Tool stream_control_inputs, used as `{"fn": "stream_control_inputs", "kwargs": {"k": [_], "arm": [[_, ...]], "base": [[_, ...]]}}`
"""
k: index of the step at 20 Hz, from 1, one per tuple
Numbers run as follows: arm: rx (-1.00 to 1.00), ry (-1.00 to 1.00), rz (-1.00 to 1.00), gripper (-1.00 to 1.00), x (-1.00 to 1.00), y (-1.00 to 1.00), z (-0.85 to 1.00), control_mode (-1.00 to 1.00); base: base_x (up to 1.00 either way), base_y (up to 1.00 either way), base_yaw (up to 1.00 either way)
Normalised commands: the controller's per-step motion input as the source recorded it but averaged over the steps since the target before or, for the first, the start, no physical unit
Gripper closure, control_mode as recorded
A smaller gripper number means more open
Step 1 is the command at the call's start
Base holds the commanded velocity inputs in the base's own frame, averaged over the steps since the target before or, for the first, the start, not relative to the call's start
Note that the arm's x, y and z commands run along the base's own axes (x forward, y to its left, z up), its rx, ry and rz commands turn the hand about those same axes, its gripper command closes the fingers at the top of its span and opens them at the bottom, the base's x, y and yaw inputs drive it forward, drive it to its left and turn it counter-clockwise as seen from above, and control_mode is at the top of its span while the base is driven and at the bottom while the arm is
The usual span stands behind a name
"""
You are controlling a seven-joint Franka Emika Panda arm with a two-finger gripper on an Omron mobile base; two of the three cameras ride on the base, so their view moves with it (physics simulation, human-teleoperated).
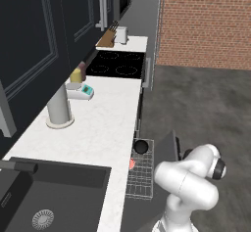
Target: Pick up the cup and bowl from the counter, place them in the dishwasher, and close the dishwasher door.
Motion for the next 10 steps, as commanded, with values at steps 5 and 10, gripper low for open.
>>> {"fn": "stream_control_inputs", "kwargs": {"k": [5,10], "arm": [[0.17,0.0,0.0,-1.0,0.0,1.0,-0.34,-1.0],[0.18,0.0,0.0,-1.0,0.0,1.0,-0.29,-1.0]], "base": [[0.0,0.0,0.0],[0.0,0.0,0.0]]}}
